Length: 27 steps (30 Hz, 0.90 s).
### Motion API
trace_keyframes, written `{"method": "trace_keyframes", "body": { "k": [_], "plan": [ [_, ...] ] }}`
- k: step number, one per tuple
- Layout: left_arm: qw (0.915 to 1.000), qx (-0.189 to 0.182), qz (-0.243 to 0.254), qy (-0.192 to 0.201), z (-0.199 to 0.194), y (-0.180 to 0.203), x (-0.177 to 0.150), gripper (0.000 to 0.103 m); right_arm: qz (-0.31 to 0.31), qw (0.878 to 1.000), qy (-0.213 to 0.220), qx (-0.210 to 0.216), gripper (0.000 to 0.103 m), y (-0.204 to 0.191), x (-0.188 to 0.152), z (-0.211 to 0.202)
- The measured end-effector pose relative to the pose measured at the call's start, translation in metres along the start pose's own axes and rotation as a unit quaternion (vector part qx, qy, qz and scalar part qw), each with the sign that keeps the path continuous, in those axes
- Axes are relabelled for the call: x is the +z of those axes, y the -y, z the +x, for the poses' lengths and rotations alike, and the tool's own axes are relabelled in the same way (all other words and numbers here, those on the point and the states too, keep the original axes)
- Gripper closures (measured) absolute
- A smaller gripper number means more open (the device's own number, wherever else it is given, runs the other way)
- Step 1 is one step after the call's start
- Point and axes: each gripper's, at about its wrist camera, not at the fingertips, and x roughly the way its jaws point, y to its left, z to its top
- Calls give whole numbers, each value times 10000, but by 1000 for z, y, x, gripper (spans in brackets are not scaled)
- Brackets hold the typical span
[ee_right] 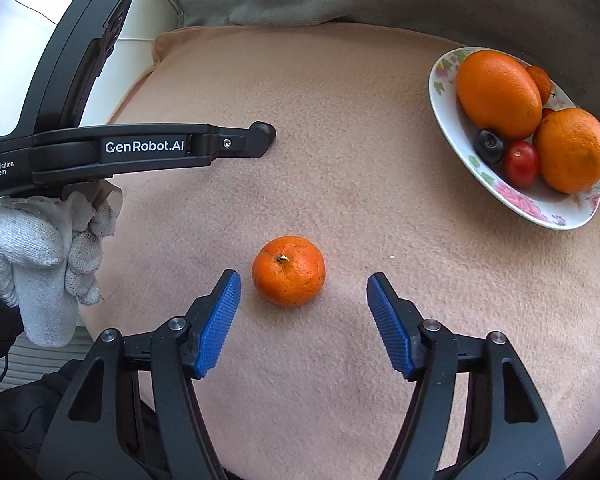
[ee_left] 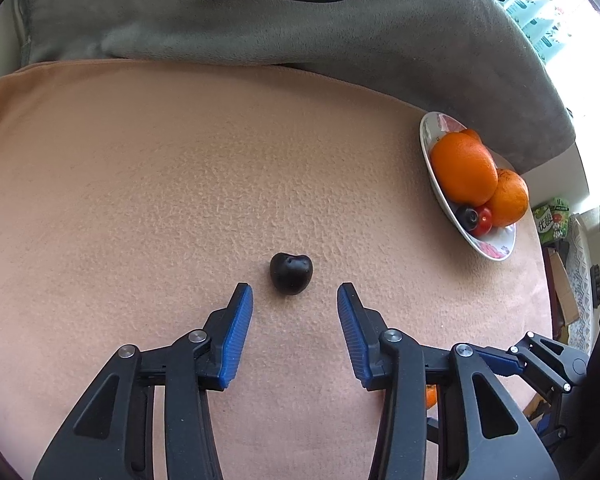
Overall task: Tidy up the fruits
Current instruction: 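Grasp the dark cherry with the left gripper while the right gripper grasps the mandarin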
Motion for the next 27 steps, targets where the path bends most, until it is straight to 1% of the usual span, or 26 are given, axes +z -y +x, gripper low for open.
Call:
{"method": "trace_keyframes", "body": {
  "k": [3, 10, 12, 16, 17, 18, 27],
  "plan": [
    [10000, 31, 9, -38, 4, 0, 2, 63, -8, 10000, -62, -24, 36, 0, 2, 5],
    [10000, 41, -17, -69, 11, -3, 7, 64, 9, 9999, -153, 38, 37, -2, 9, 16],
    [9999, 77, 17, -67, 12, -3, 8, 67, -14, 9998, -182, 61, 42, -4, 11, 20],
    [9999, 109, 41, -63, 13, -2, 9, 71, -55, 9997, -243, 86, 44, -10, 17, 29],
    [9999, 124, 44, -56, 13, -3, 9, 73, -56, 9996, -251, 94, 52, -10, 18, 30],
    [9999, 128, 38, -51, 13, -4, 9, 74, -48, 9995, -270, 127, 56, -10, 19, 31],
    [9999, 138, 91, -33, 11, -9, 12, 80, -5, 9995, -249, 215, 59, -12, 21, 32]
  ]
}}
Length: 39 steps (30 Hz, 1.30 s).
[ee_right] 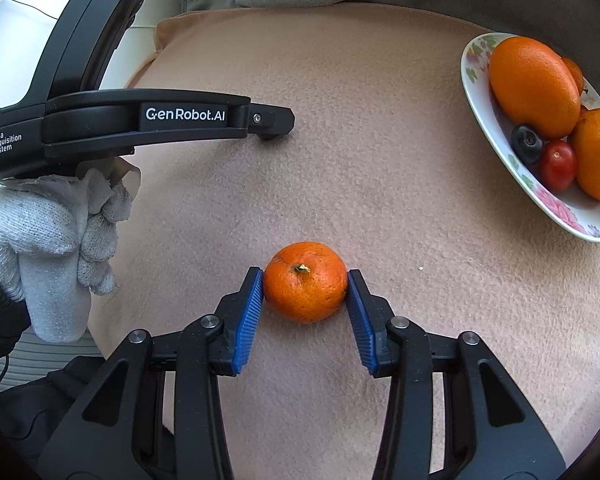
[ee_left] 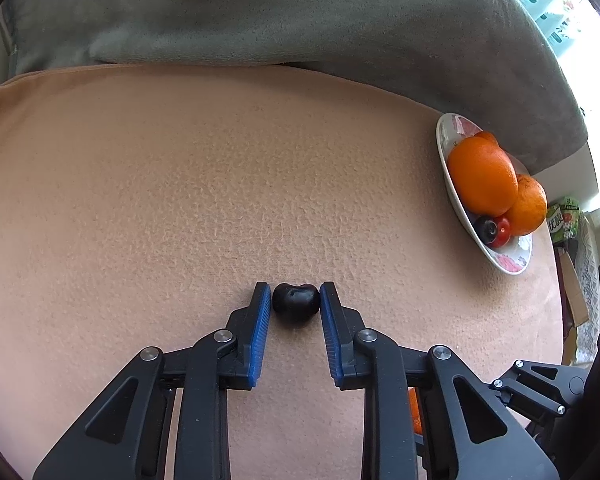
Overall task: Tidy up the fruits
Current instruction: 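Grasp the dark cherry with the left gripper while the right gripper grasps the mandarin, then lift and carry the dark cherry and mandarin over the floral plate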
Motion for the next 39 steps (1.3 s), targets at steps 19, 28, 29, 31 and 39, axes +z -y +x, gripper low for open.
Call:
{"method": "trace_keyframes", "body": {
  "k": [19, 28, 29, 31, 39],
  "plan": [
    [9998, -102, 135, 133, -12, 21, 5, 81, 292, 9986, 424, -76, 60, 30, -14, -41],
    [9989, -253, 302, 235, -16, 45, 14, 81, 603, 9947, 788, -252, 60, 56, -14, -74],
    [9988, -268, 325, 251, -17, 48, 16, 81, 640, 9941, 829, -267, 60, 61, -14, -78],
    [9985, -303, 358, 279, -18, 52, 19, 81, 707, 9928, 914, -309, 60, 69, -14, -87],
    [9969, -495, 494, 371, -18, 80, 28, 81, 920, 9867, 1231, -535, 60, 106, -9, -121]
  ]
}}
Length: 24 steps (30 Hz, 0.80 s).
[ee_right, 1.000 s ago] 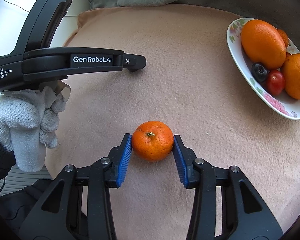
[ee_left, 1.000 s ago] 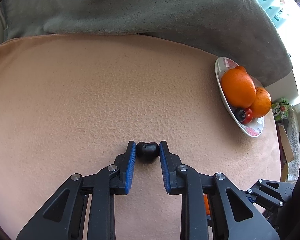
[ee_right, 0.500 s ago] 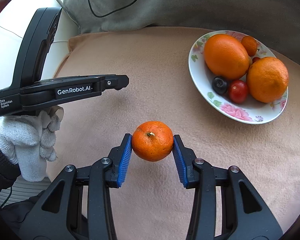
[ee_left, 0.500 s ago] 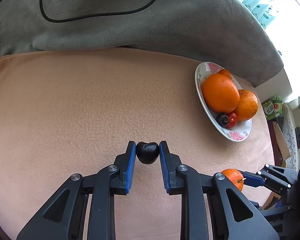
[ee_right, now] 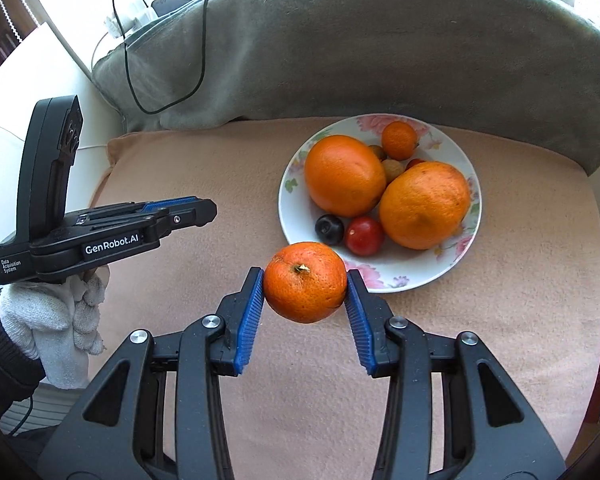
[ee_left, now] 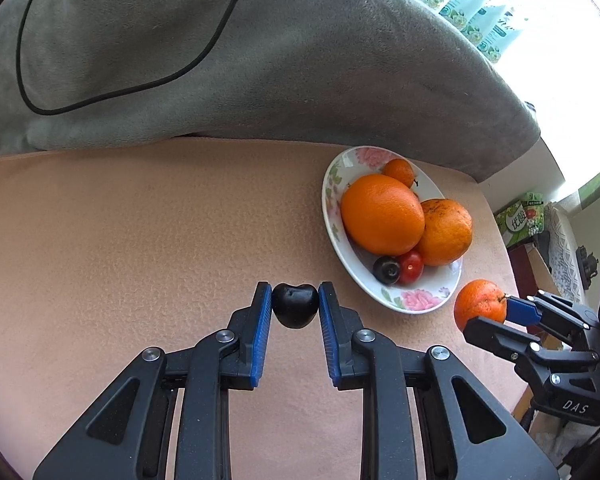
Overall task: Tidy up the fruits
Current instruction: 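Lift and carry the dark cherry and mandarin over the floral plate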
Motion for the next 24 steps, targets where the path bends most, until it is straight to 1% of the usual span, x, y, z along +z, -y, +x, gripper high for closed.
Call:
{"method": "trace_keyframes", "body": {
  "k": [10, 15, 24],
  "plan": [
    [9993, -162, 302, 156, 7, 38, 23, 81, 19, 9991, 299, -309, 60, 32, 29, -18],
    [9988, -201, 362, 247, 10, 46, 35, 81, 51, 9985, 363, -397, 60, 49, 38, -22],
    [9984, -173, 408, 341, 23, 56, 56, 81, 92, 9983, 377, -444, 60, 66, 58, -12]
  ]
}}
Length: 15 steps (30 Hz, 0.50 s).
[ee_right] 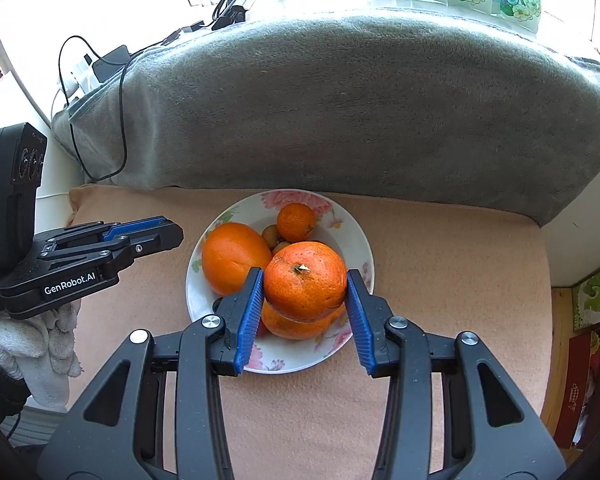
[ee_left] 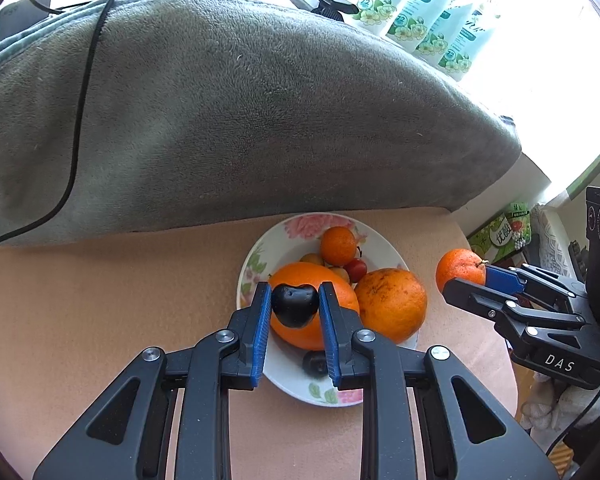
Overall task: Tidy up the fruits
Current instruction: 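Lift and carry the dark cherry and mandarin over the floral plate, then lower both fruits onto the plate and open both grippers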
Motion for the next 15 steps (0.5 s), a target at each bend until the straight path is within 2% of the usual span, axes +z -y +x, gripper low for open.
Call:
{"method": "trace_keyframes", "body": {
  "k": [15],
  "plan": [
    [9999, 14, 105, -15, 21, 5, 27, 81, 154, 9998, -115, 62, 60, 21, 16, 26]
  ]
}}
